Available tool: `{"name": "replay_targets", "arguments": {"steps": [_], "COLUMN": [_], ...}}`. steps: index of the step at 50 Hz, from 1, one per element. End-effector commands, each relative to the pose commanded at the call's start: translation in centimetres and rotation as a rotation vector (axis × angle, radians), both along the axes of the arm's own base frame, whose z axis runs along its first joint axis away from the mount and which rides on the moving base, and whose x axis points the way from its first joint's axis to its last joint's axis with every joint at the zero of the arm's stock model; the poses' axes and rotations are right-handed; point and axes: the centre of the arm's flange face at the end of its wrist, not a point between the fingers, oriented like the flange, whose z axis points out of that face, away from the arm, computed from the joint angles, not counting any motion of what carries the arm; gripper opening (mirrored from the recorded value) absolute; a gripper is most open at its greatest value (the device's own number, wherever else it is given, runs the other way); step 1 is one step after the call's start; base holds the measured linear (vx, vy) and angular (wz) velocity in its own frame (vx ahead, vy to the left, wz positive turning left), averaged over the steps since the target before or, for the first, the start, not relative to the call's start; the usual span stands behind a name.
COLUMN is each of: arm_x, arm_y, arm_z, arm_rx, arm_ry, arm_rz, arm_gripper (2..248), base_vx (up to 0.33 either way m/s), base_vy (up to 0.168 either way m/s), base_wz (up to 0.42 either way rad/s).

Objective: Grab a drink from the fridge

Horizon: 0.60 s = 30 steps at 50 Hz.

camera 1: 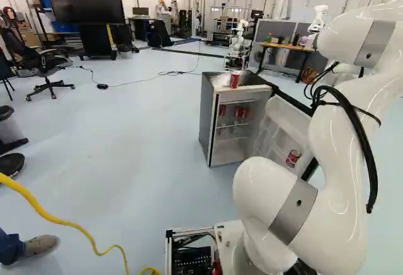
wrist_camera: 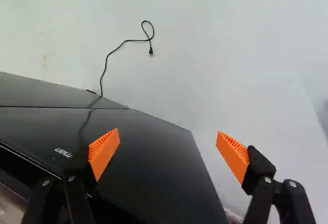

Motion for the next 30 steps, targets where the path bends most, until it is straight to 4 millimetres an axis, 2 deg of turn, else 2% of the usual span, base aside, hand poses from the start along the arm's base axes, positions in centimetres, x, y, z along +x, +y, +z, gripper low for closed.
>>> {"name": "replay_targets", "arguments": {"steps": [30], "arm_x": [-0.41], "arm_y": [0.69], "arm_z": [-0.48], "arm_rx": [0.09], "arm_ry": [0.054], "arm_rz": [0.008], "arm_gripper": [247], "base_vx": [0.0], "base_vy": [0.0], "base_wz": [0.0]}}
